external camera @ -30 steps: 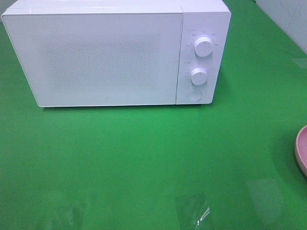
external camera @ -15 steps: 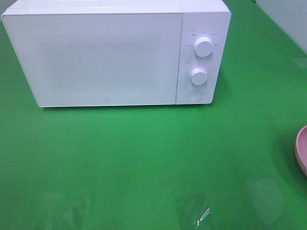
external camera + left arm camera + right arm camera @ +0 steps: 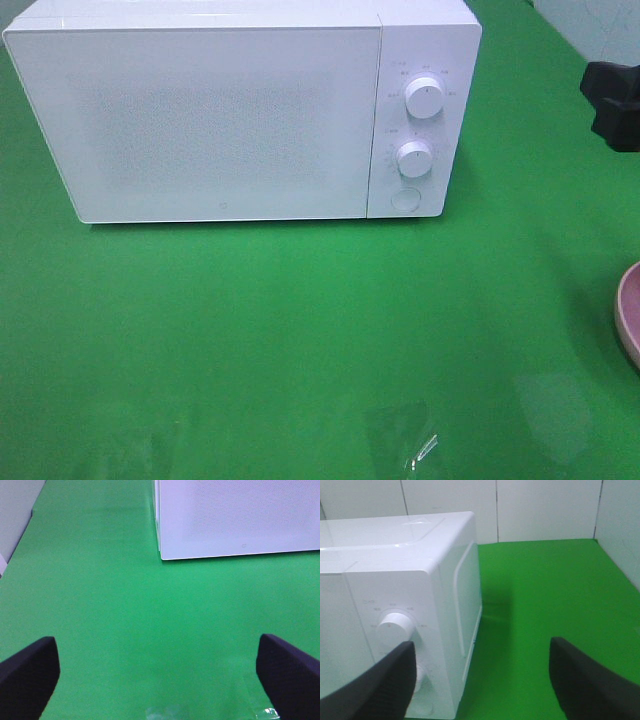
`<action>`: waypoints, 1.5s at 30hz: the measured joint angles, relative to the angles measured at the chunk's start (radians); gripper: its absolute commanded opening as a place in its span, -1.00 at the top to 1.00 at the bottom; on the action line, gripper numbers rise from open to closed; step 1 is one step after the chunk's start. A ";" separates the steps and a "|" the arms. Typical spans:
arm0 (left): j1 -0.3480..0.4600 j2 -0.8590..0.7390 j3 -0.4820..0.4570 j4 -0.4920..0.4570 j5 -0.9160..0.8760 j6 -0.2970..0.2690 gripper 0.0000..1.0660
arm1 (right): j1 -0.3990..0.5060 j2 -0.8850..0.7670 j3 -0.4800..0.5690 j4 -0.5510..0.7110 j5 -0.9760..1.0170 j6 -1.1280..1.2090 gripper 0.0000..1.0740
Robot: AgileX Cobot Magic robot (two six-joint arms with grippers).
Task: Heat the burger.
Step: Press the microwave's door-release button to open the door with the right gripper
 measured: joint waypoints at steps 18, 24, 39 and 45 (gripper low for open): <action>0.000 0.000 0.000 0.000 0.000 0.000 -0.92 | 0.322 0.355 -0.001 0.549 -0.463 -0.362 -0.36; 0.000 0.000 0.000 0.000 0.000 0.000 -0.92 | 0.460 0.420 -0.002 0.665 -0.548 -0.361 -0.36; 0.000 0.000 0.000 0.000 0.000 0.000 -0.92 | 0.643 0.532 -0.003 0.757 -0.576 -0.339 -0.36; 0.000 0.000 0.000 0.000 0.000 0.000 -0.92 | 0.663 0.568 -0.021 0.761 -0.577 -0.323 -0.36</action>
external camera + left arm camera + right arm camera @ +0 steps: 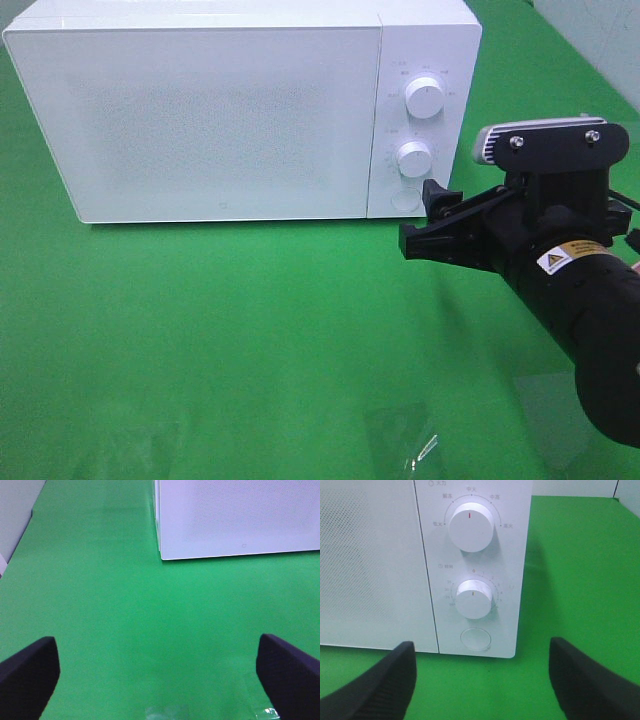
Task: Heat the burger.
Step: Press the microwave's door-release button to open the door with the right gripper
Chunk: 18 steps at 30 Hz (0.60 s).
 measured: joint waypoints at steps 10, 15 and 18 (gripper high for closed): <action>0.000 0.000 0.000 0.000 0.000 0.000 -0.92 | 0.000 0.004 -0.008 0.001 -0.001 0.430 -0.23; 0.000 0.000 0.000 0.000 0.000 0.000 -0.92 | 0.000 0.004 -0.008 0.001 -0.001 0.687 -0.04; 0.000 0.000 0.000 0.000 0.000 0.000 -0.92 | 0.000 0.004 -0.008 0.001 -0.001 0.943 0.22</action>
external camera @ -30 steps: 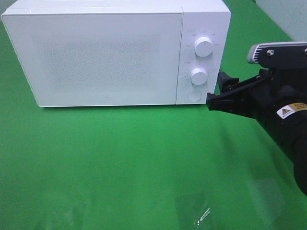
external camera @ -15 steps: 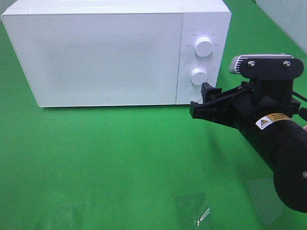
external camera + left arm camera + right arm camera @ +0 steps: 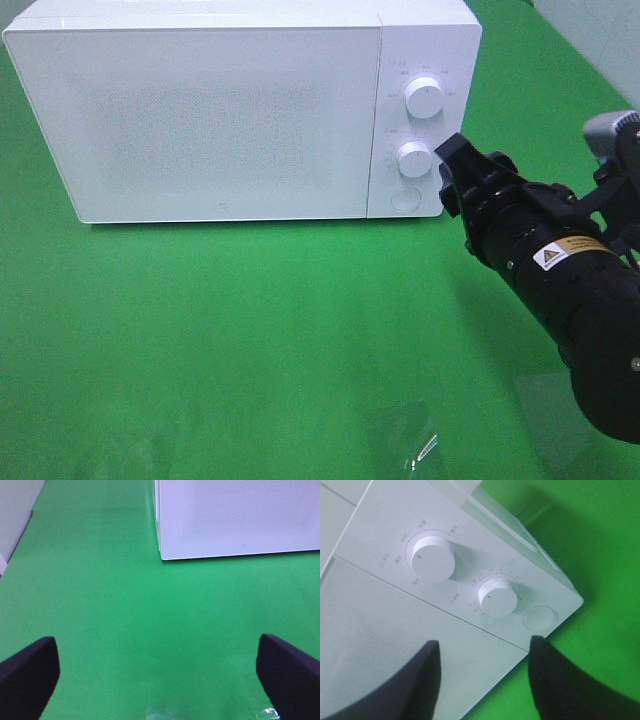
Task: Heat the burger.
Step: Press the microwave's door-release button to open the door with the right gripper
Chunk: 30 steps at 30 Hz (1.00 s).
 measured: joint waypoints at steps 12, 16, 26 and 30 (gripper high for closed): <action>0.000 0.000 0.000 0.000 0.000 0.000 -0.92 | 0.000 0.000 0.000 -0.002 0.088 0.530 1.00; 0.000 0.000 0.000 0.000 0.000 0.000 -0.92 | 0.000 0.000 0.000 -0.017 0.180 0.727 1.00; 0.000 0.000 0.000 0.000 0.000 0.000 -0.92 | -0.099 0.003 -0.001 -0.060 0.237 0.723 1.00; 0.000 0.000 0.000 0.000 0.000 0.000 -0.92 | -0.141 0.041 -0.032 -0.116 0.257 0.724 1.00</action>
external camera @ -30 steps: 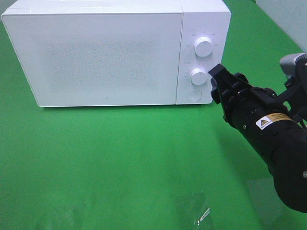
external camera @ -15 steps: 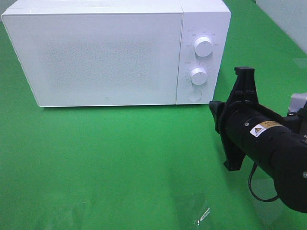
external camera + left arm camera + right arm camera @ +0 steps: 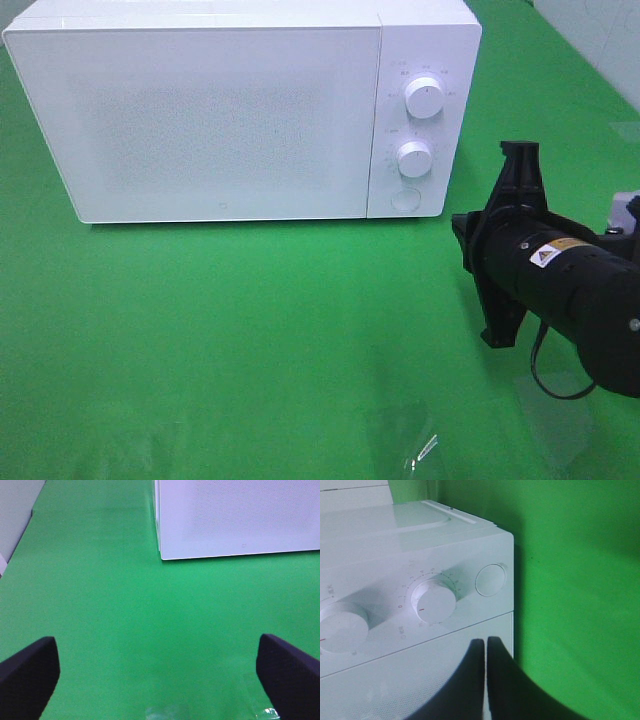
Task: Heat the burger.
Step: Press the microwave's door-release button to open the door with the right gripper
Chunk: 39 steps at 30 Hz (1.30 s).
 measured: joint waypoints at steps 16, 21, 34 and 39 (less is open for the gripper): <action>0.000 0.000 0.000 0.000 0.000 0.000 -0.92 | -0.110 0.222 -0.192 -0.137 0.027 0.026 1.00; 0.000 0.000 0.000 0.000 0.000 0.000 -0.92 | -0.128 0.280 -0.250 -0.150 0.033 0.026 1.00; 0.000 0.000 0.000 0.000 0.000 0.000 -0.92 | -0.170 0.365 -0.356 -0.170 0.057 0.030 1.00; 0.000 0.000 0.000 0.000 0.000 0.000 -0.92 | -0.172 0.415 -0.406 -0.172 0.057 0.030 1.00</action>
